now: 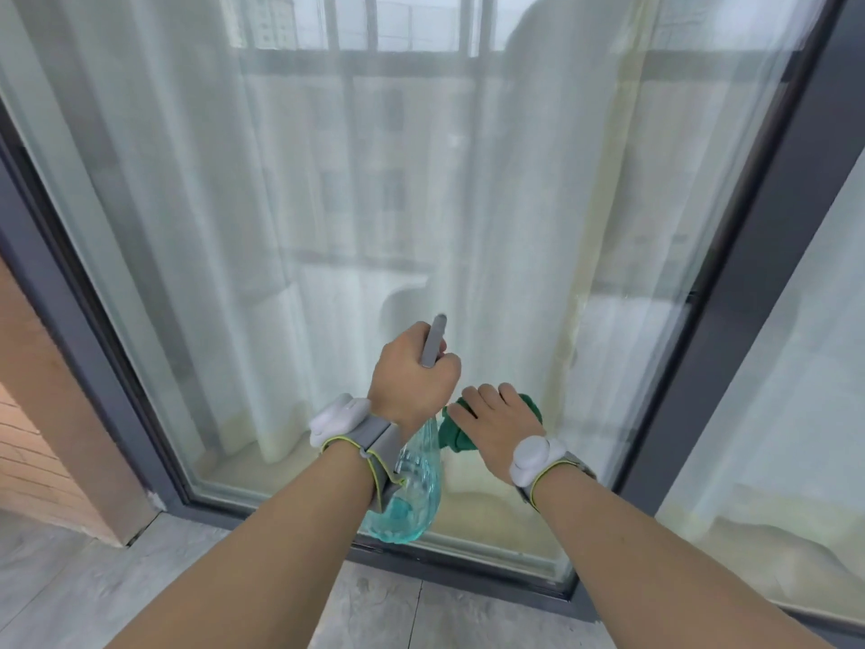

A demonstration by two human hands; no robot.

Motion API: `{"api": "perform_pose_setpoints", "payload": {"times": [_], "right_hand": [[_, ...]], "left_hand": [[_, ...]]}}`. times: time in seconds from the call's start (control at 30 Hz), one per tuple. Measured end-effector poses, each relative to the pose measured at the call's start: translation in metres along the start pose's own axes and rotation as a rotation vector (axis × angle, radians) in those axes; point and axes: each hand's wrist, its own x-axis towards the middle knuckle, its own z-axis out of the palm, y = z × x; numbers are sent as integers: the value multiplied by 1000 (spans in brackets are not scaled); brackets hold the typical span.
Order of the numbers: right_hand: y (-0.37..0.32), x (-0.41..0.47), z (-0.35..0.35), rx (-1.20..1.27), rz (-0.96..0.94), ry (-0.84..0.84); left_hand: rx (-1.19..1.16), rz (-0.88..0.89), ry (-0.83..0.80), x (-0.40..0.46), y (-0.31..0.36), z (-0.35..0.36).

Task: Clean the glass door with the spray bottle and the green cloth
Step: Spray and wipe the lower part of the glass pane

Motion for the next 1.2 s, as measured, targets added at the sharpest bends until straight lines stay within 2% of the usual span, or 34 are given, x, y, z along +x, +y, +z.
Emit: {"api": "perform_pose_setpoints", "payload": {"times": [0.23,0.4,0.57,0.63,0.77,0.9,1.2], "right_hand": [[32,6,-2,98,153,172],[68,17,-37,99,277,445],[77,33,-63,95,470,620],[63,36,-52,74,487,624],[22,48,-29,36,324,436],[0,63,-22,-37,262,358],[50,35,-45,104,479,548]], "left_hand": [[-112,-6,66,9,17,-11],[-163,26,144,23,25,-19],[-176,70,183,26,30,-14],[-173,72,189,21,26,-15],[-161,4,229,13,15,-25],[-142,-5,273,11,12,-34],[-186,42,264,21,36,-31]]}}
